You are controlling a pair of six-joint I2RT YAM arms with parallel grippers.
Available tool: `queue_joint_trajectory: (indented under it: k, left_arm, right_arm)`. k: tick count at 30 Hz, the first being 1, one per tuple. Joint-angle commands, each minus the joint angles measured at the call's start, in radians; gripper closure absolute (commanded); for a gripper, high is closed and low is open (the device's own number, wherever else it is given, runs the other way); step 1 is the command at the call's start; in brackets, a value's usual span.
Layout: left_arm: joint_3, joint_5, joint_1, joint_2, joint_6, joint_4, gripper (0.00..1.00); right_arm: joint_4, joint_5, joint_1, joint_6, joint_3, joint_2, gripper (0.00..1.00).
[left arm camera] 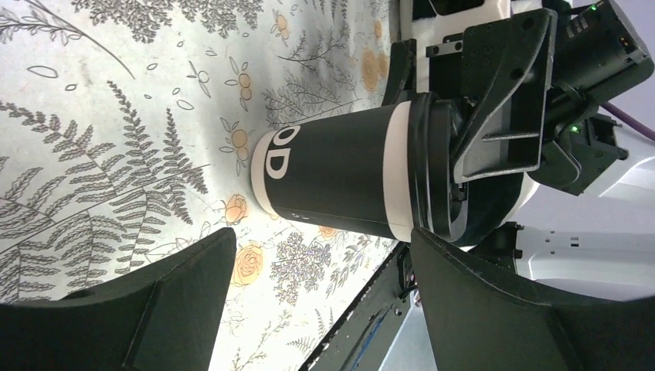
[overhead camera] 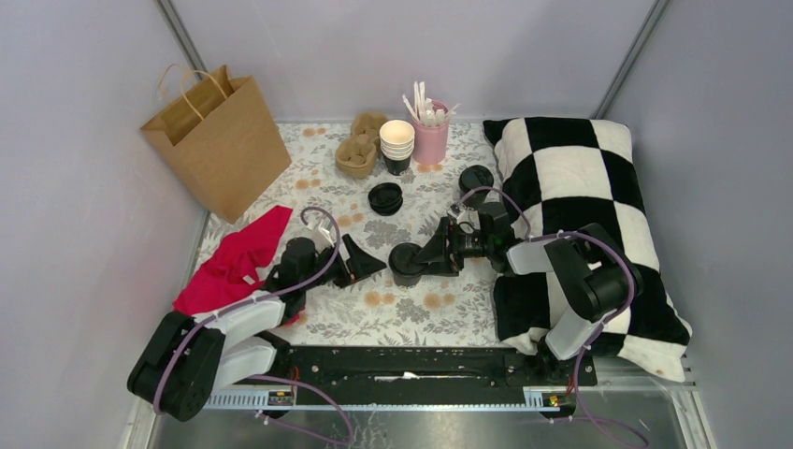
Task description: Pack the takeout coffee
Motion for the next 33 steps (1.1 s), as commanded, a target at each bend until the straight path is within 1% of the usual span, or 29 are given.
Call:
queue_joint_trajectory:
  k: [1,5,10,17,20,24,28,31,33]
  left_arm:
    - [0.038,0.044,0.012,0.023,-0.002,0.017,0.13]
    - [0.043,0.068,0.013,0.062,-0.039,0.088,0.11]
    - [0.053,0.075,0.012,0.062,-0.048,0.113,0.1]
    - [0.06,0.003,0.014,-0.073,-0.029,-0.011,0.08]
    - [0.078,0.017,0.014,-0.048,-0.02,-0.02,0.08]
    - [0.074,0.035,0.014,0.002,-0.036,0.033,0.15]
    - [0.076,0.035,0.014,0.038,-0.029,0.044,0.29]
    - [0.076,0.032,0.014,0.056,-0.03,0.059,0.31]
    - [0.079,0.035,0.014,0.068,-0.03,0.069,0.29]
  right_arm:
    - [-0.094,0.077,0.014,-0.051,0.004,0.022,0.22]
    - [-0.111,0.078,0.022,-0.058,0.019,0.02,0.22]
    - [-0.134,0.083,0.027,-0.069,0.032,0.02,0.22]
    - [-0.155,0.088,0.028,-0.08,0.039,0.014,0.22]
    - [-0.161,0.089,0.028,-0.087,0.041,0.013,0.22]
    - [-0.165,0.09,0.028,-0.087,0.04,0.011,0.22]
    - [-0.163,0.091,0.028,-0.087,0.04,0.014,0.22]
    - [-0.161,0.089,0.028,-0.086,0.042,0.016,0.22]
    - [-0.16,0.088,0.028,-0.085,0.043,0.018,0.22]
